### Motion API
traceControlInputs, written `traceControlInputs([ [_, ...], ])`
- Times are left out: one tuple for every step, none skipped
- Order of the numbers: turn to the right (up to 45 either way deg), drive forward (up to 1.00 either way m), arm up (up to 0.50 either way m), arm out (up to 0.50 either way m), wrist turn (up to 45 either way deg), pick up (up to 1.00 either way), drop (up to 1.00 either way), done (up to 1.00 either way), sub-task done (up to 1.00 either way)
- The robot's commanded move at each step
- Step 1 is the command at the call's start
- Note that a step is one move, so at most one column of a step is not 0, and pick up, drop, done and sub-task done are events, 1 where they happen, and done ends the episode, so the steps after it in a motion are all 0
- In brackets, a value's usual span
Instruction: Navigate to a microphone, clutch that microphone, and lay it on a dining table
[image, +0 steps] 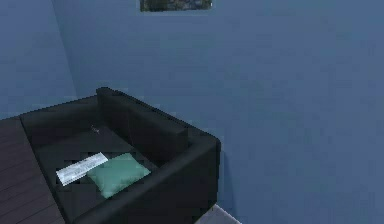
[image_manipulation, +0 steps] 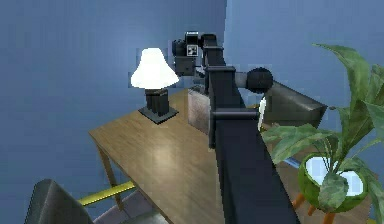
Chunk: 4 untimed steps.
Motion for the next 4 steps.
traceControlInputs([
  [0.0,0.00,-0.04,0.00,0.0,0.00,0.00,0.00,0.00],
  [0.0,0.00,-0.32,0.00,0.0,0.00,0.00,0.00,0.00],
  [0.0,0.00,0.00,0.00,0.0,0.00,1.00,0.00,0.00],
  [0.0,0.00,0.04,0.00,0.0,0.00,0.00,0.00,0.00],
])
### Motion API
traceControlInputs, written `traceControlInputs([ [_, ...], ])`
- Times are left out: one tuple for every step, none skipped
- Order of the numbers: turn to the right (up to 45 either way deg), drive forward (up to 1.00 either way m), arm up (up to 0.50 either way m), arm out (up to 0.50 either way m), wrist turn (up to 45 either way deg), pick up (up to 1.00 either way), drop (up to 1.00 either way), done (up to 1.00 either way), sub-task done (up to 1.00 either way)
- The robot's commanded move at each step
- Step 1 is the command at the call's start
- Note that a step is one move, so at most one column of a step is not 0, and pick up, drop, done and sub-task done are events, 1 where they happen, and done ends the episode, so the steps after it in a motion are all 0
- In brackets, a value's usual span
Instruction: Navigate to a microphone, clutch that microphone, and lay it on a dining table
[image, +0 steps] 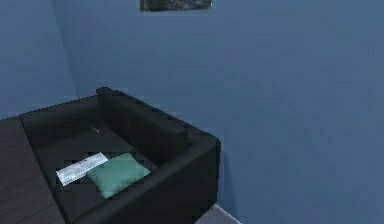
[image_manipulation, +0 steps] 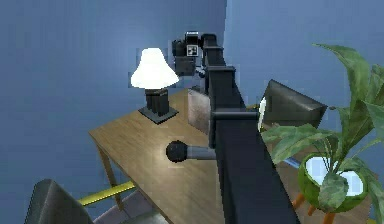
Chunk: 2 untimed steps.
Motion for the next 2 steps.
traceControlInputs([
  [0.0,0.00,0.00,-0.08,0.0,0.00,0.00,0.00,0.00],
  [0.0,0.00,0.00,0.00,0.0,0.00,0.00,1.00,0.00],
])
